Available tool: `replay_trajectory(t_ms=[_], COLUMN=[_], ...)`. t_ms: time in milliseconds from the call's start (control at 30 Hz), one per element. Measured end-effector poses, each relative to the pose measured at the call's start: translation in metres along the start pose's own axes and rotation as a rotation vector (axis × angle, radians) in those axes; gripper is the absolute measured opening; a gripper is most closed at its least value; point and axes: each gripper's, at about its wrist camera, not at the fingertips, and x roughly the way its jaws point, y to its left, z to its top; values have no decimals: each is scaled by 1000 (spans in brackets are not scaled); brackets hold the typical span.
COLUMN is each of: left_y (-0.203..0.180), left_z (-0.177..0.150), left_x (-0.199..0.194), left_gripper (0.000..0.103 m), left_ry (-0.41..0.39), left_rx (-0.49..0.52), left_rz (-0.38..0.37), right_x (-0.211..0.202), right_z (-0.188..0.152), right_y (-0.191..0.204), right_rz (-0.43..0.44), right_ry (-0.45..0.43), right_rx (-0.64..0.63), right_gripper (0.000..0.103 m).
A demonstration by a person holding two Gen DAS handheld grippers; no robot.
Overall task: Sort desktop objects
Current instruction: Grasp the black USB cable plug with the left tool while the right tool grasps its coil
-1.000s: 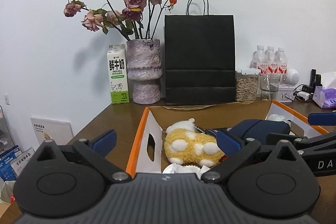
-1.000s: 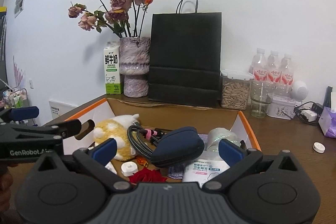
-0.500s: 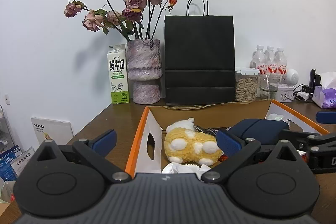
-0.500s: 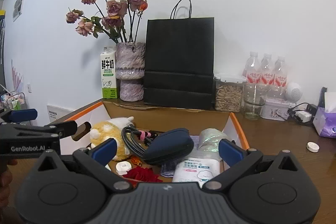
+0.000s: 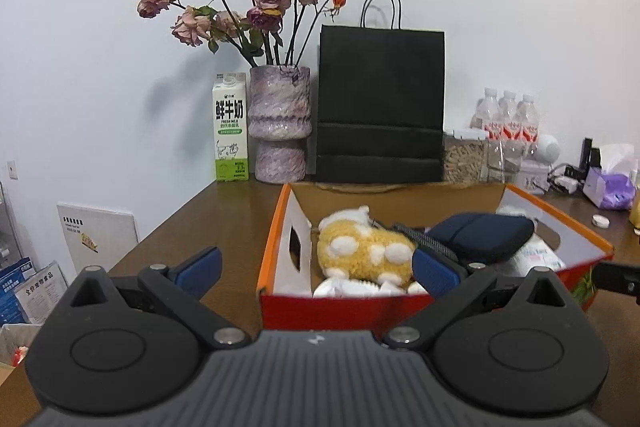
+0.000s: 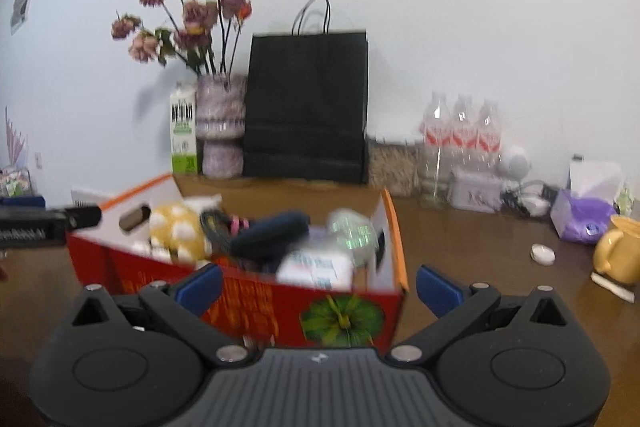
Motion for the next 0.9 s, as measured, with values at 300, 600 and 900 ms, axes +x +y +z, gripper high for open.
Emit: replay_trajectory(t_ms=[300,600,900], left_y=[1,-15,-18], left_z=[-16,-34,-36], left_x=[-12,-11,7], left_gripper=[103,103,77], left_ry=[90,173,248], left_rx=[42,135,103], left_rz=[-49,-93,-103], right_x=[3,20,32], right_z=[-25,-30,-27], right_y=[6,14,20], right_rz=[19,32,35], right_ry=[148,233,250], right_rx=[-56,-31,-17], right_gripper=[103,103,103])
